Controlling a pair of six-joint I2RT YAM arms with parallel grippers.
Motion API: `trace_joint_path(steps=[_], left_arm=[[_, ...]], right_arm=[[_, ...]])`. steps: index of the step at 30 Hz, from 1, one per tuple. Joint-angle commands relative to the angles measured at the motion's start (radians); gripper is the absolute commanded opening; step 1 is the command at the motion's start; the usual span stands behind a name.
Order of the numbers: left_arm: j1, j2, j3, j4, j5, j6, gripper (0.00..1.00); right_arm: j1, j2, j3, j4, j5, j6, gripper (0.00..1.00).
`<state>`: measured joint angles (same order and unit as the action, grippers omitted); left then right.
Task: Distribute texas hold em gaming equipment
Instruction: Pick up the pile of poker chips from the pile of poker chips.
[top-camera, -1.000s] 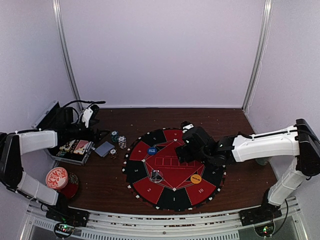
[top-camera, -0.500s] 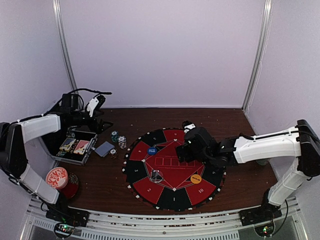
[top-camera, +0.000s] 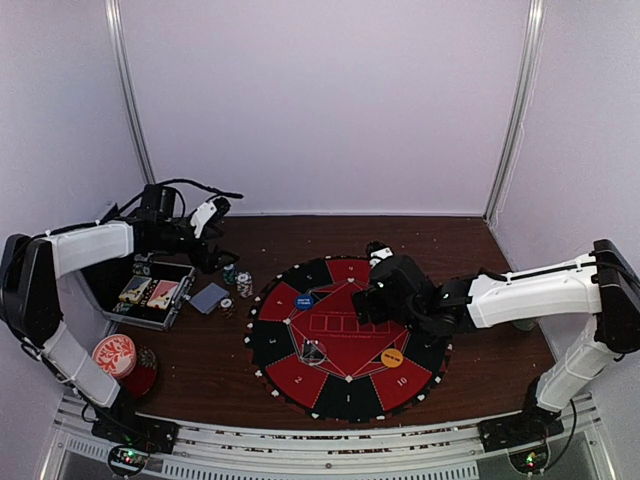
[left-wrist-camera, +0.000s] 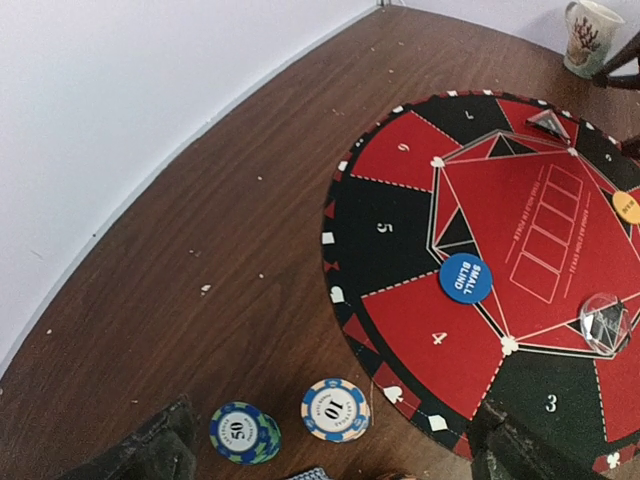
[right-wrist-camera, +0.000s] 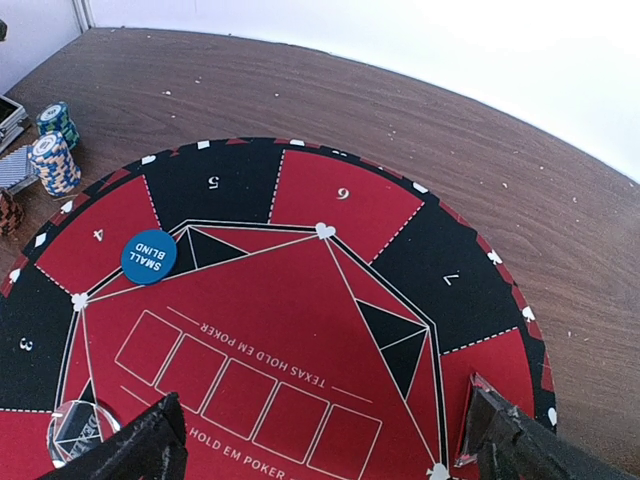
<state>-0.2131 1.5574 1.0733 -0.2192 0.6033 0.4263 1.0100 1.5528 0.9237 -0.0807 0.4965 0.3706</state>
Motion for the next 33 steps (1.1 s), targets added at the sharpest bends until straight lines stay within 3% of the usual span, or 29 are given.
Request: trace_joint_path(steps=[1, 33], left_arm=[[-0.050, 0.029, -0.025, -0.038, -0.036, 0.058, 0.97], [-0.090, 0.217, 0.018, 0.017, -0.127, 0.044, 0.76]], right_arm=[[-0.006, -0.001, -0.013, 0.024, 0.049, 0.013, 0.99], [-0.013, 0.002, -0.017, 0.022, 0.080, 0.019, 1.00]])
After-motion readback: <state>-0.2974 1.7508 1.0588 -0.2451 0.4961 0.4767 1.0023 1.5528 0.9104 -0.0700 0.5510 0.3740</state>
